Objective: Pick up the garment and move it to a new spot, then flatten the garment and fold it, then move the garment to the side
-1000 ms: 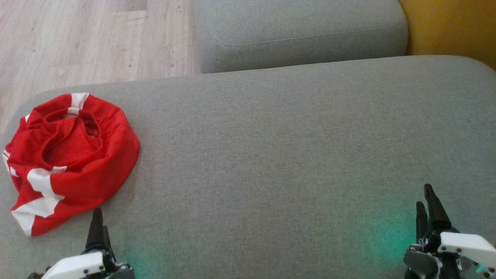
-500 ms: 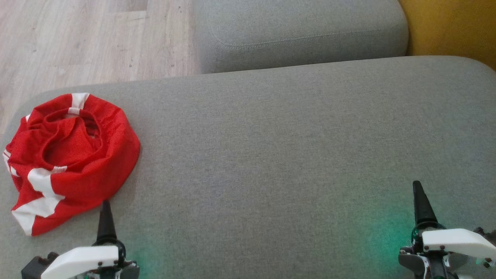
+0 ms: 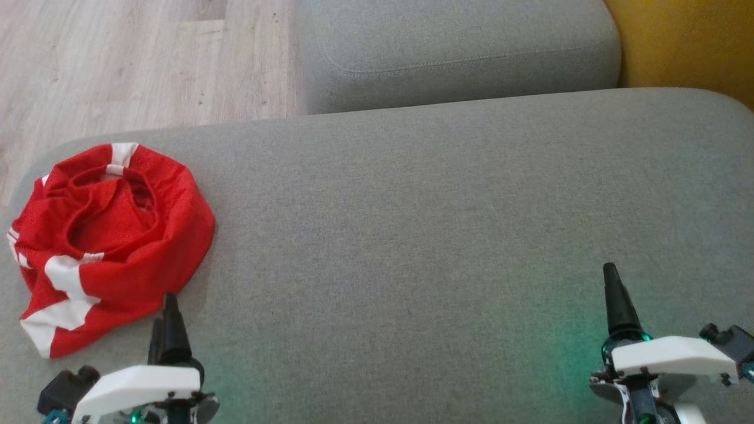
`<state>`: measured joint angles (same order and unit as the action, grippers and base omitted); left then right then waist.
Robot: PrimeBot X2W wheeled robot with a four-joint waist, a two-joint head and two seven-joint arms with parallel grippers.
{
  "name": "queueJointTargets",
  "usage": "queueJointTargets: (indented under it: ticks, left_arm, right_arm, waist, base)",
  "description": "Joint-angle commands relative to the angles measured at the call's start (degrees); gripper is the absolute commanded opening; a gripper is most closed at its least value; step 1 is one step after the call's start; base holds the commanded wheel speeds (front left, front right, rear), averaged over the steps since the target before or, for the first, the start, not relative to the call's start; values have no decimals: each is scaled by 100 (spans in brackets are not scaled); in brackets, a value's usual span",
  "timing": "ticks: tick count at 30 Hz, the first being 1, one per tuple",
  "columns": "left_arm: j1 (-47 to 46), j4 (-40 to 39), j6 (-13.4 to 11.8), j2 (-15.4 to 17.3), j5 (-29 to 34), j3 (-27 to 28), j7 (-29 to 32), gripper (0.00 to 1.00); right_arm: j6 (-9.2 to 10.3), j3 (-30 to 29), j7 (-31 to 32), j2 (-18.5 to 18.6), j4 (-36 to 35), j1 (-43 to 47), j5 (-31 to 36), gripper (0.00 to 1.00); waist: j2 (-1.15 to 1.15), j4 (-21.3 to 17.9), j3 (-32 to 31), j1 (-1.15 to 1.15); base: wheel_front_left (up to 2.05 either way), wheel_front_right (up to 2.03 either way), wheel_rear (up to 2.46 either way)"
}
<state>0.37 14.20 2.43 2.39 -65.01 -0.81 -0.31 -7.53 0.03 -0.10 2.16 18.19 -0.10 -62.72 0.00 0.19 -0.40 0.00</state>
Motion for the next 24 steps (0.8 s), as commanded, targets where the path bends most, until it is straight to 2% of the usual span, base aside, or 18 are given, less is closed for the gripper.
queueJointTargets:
  ticks: [1,24]
  left_arm:
    - [-184,-238,-17,29,177,-1,-61,100]
    - [-60,-448,-276,35,1859,-319,-465,100]
  right_arm:
    - [1,91,-75,36,-227,-301,194,100]
    - [2,526,-480,46,-317,-285,1935,100]
  waist:
    - [0,2,-5,0]
    - [0,7,-155,0]
  base:
    - [0,0,0]
    - [0,0,0]
